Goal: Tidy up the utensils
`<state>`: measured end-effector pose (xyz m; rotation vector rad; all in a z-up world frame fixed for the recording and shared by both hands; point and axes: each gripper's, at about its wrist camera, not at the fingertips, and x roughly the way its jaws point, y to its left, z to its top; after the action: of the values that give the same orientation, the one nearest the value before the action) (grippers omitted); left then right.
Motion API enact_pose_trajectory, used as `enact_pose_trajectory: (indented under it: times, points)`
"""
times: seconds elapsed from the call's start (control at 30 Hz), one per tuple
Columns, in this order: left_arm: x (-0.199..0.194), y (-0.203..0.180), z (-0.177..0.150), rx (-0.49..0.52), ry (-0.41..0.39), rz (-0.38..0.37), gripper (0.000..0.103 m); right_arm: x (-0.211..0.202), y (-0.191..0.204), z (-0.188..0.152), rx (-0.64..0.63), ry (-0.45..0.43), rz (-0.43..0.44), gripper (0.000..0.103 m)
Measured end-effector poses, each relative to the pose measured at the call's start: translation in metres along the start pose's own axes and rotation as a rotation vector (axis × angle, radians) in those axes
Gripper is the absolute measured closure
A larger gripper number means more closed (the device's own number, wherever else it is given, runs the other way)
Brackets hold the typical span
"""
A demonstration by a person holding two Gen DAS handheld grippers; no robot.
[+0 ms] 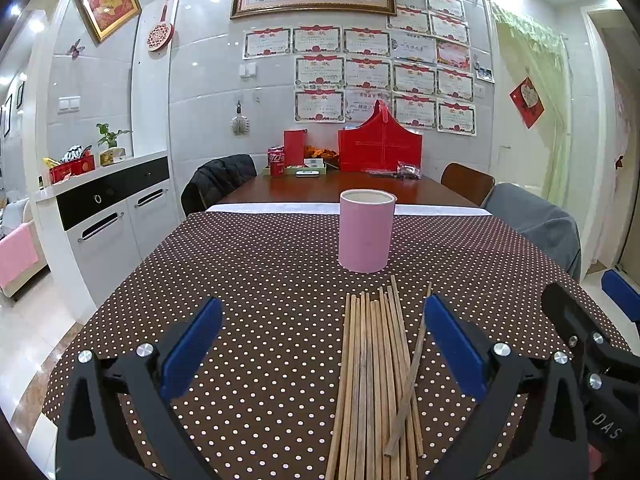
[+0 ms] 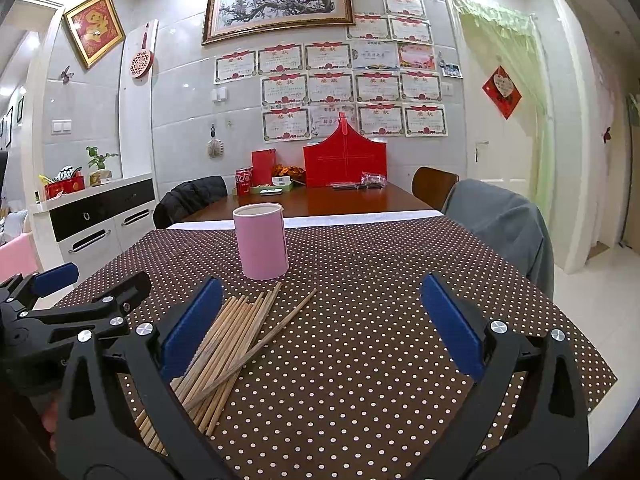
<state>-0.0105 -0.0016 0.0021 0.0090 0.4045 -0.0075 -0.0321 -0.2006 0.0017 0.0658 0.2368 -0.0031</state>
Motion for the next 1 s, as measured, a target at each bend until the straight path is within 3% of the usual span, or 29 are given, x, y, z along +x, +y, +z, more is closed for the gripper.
enact_pose_trajectory:
  times: [1.0]
  points:
    - [-0.0032,-0.0001,-0.0037,0.001,-0.009,0.006,0.004,0.0020,0.0015,-0.0015,0.003,0.005,0.002,0.005]
